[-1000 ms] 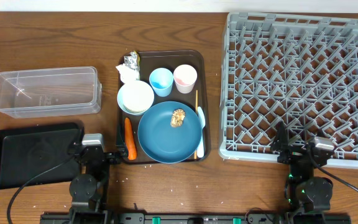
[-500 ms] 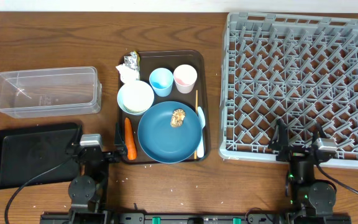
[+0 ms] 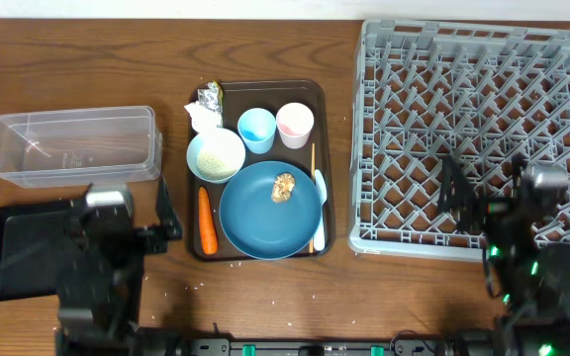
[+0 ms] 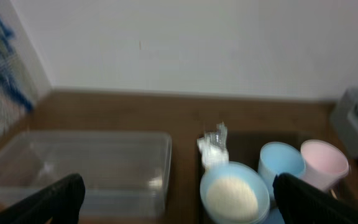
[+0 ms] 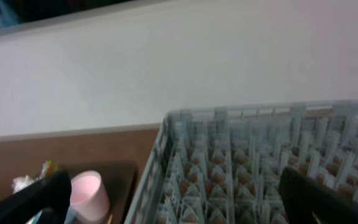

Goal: Sort waste into correct bins and load items into the dishwasher rack

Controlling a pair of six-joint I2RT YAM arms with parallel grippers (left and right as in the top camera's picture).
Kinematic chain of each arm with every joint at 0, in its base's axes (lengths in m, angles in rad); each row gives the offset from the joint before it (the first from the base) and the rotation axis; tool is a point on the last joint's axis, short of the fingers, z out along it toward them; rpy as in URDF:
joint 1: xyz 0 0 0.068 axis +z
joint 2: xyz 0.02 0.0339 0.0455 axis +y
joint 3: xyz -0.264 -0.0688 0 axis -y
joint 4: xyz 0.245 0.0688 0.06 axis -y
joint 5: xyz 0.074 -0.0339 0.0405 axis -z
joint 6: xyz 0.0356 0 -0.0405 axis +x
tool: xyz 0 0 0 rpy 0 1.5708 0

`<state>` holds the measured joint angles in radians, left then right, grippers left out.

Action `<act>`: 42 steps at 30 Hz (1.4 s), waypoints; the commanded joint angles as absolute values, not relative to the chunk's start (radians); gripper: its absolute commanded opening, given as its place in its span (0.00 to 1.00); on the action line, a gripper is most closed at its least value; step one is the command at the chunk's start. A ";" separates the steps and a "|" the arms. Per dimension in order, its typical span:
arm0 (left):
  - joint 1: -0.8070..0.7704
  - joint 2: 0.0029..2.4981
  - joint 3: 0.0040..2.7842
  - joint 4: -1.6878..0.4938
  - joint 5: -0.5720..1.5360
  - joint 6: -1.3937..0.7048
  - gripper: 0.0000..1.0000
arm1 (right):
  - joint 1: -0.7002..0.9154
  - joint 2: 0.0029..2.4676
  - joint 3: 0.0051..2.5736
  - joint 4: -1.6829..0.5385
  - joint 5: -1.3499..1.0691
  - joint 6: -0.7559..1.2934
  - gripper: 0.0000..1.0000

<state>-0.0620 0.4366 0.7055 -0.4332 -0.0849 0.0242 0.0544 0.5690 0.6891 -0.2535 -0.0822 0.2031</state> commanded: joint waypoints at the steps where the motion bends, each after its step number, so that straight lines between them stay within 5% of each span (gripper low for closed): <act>1: -0.064 0.598 0.850 -0.513 -0.059 -0.005 0.98 | 0.039 0.745 0.875 -0.354 -0.165 0.192 0.99; 11: -0.064 0.900 0.973 -0.563 0.049 -0.005 0.98 | 0.040 1.114 1.203 -0.648 -0.181 0.128 0.99; 42: -0.064 0.915 0.973 -0.583 0.049 -0.005 0.98 | 0.196 1.229 1.202 -0.752 -0.218 0.133 0.99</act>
